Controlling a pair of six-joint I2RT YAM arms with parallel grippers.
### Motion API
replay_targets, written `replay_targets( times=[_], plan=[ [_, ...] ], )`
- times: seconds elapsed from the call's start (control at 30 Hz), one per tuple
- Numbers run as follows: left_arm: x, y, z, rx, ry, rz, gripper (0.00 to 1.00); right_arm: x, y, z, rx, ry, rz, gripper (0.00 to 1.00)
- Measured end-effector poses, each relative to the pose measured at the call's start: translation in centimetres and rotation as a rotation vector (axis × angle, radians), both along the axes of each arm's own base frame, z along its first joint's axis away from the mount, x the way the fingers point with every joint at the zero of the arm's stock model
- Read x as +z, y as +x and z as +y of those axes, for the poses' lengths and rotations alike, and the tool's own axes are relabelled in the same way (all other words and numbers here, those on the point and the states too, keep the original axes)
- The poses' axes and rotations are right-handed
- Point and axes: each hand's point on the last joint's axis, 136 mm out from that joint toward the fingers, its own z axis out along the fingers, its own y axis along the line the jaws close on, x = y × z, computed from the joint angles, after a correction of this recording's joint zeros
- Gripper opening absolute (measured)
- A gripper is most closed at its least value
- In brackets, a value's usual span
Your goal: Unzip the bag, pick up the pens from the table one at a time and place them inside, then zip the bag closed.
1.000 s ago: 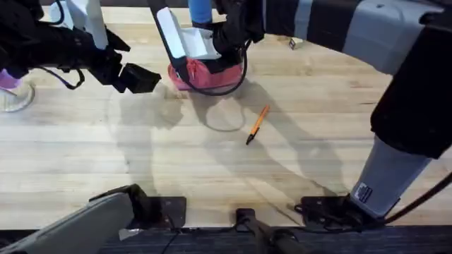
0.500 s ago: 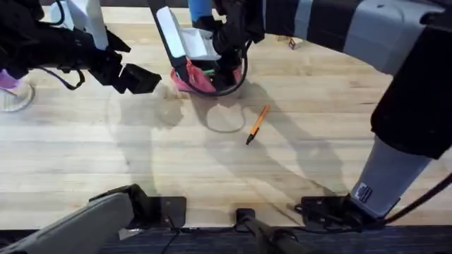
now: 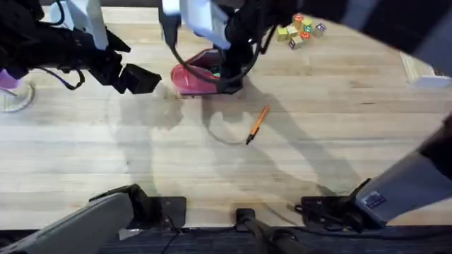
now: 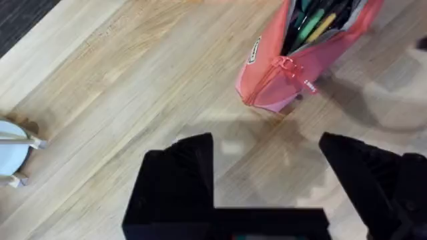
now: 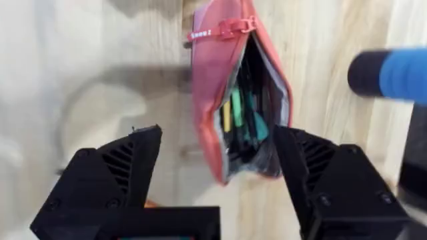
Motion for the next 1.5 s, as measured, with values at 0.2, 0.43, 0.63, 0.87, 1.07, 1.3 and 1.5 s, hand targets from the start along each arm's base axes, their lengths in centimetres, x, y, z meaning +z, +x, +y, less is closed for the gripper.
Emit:
replay_targets(
  times=[0.2,0.43,0.63,0.87,1.07,1.3,1.5],
  plan=[
    [0.0,0.0,0.0,0.0,0.0,0.0,0.993,3.1,-3.5,-2.4,-0.235,0.036,0.151,0.997],
    [0.0,0.0,0.0,0.0,0.0,0.001,0.993,2.9,-6.7,-5.2,-0.582,-0.01,0.371,0.997],
    [0.0,0.0,0.0,0.0,0.0,0.0,0.993,2.3,-6.4,-7.8,-1.049,-0.035,0.427,0.997],
    [0.0,0.0,0.0,0.0,0.0,0.0,0.993,2.3,-5.9,-8.3,-1.262,0.008,0.439,0.997],
    [0.0,0.0,0.0,0.0,0.0,0.0,0.993,2.2,-5.7,-8.6,-1.37,0.03,0.452,0.997],
    [0.0,0.0,0.0,0.0,0.0,0.0,0.994,1.0,-6.5,-11.1,-1.675,0.001,0.433,0.997],
    [0.0,0.0,0.0,0.0,0.0,0.0,0.994,-1.9,-6.6,-11.9,-1.869,0.019,0.428,0.997]
  ],
)
